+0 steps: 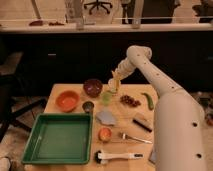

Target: Place banana in paper cup

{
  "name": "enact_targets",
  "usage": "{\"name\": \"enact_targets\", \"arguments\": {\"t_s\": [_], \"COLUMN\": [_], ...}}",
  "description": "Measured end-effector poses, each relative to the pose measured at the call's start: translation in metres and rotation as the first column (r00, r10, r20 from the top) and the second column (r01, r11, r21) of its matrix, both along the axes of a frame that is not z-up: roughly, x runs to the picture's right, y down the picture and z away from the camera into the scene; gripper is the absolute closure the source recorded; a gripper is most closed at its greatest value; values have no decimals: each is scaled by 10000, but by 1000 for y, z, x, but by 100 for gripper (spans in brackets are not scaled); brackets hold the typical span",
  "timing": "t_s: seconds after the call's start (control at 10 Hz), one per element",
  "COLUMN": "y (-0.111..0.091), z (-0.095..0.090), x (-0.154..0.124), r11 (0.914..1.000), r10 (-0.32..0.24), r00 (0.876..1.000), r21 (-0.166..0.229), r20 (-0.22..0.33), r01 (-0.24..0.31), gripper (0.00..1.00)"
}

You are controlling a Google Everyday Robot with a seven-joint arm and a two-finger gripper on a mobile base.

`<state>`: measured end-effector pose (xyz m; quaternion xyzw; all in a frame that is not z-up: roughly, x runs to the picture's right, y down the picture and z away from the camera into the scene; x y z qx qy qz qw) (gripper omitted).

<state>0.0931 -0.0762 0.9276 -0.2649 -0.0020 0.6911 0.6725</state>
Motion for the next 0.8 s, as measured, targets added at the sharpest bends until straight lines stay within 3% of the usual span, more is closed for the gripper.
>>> {"name": "enact_targets", "arguments": {"t_s": [0.2, 0.8], "y": [0, 0], "z": [0, 0], "x": [0, 1], "r11": [10000, 10000], "r10": [-3, 6], "r00": [10000, 10000], "r21": [-4, -3], "r20": [0, -8], "r01": [3, -6], "gripper": [20, 20]}}
